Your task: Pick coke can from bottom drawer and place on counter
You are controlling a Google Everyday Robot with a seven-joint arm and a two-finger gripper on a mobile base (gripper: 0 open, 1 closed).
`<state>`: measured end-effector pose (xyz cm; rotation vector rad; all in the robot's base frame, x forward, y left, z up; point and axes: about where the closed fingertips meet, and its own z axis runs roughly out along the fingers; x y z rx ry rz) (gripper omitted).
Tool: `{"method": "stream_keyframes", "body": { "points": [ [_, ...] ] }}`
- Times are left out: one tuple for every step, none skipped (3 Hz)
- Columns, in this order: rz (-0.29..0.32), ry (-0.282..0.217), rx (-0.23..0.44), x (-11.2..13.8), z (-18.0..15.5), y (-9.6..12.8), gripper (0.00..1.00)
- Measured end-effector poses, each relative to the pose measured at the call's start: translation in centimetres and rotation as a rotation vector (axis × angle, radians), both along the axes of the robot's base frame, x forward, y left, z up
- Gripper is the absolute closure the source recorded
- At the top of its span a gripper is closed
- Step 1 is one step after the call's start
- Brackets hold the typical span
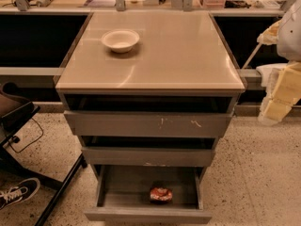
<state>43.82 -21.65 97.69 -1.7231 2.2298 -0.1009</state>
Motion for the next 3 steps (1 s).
{"method": "stream_keyframes", "body": {
  "points": [
    [0.0, 0.0, 0.0, 0.0, 0.0, 0.0, 0.0],
    [0.001, 0.014, 0.008, 0.3, -2.9, -0.3, 0.0],
    [-0.007, 0.086, -0.026, -0.2, -8.7, -1.8, 0.0]
  ]
}}
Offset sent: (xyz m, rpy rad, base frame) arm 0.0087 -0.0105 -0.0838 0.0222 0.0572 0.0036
